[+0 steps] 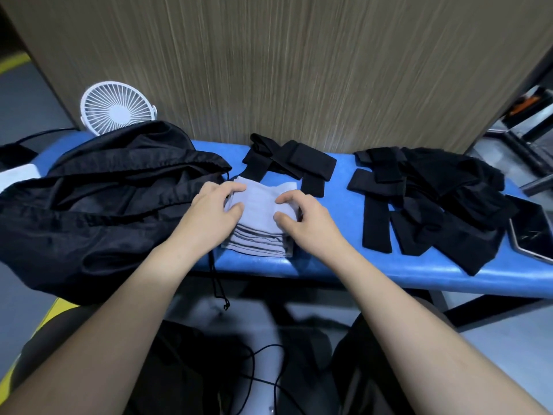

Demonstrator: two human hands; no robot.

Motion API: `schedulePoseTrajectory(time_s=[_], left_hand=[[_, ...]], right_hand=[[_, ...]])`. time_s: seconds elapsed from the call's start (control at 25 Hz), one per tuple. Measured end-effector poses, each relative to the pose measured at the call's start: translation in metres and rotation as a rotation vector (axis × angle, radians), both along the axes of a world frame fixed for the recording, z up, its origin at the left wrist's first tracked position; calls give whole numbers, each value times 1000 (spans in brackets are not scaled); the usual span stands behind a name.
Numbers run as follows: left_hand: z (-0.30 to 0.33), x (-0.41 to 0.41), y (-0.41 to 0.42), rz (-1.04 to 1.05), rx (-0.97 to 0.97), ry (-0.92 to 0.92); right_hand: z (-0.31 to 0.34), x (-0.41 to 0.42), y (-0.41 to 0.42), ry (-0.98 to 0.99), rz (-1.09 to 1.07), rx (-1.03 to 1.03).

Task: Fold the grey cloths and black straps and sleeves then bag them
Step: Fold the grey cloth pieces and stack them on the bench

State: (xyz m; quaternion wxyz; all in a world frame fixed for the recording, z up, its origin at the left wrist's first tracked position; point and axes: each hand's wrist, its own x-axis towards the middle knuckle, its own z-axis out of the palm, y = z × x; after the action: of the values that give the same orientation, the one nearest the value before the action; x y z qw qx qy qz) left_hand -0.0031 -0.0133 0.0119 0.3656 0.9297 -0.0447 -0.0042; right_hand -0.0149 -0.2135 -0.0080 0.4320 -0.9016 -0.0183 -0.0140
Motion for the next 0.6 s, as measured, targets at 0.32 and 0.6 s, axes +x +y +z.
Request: schedulePoseTrajectory(time_s=[0.32, 0.6], left_hand=[[-15, 0, -3, -210, 171, -227], [-33, 9, 3, -219, 266, -75]], right_hand=[[4, -12, 3, -76, 84, -260], [-11, -9, 10, 99, 238, -381]])
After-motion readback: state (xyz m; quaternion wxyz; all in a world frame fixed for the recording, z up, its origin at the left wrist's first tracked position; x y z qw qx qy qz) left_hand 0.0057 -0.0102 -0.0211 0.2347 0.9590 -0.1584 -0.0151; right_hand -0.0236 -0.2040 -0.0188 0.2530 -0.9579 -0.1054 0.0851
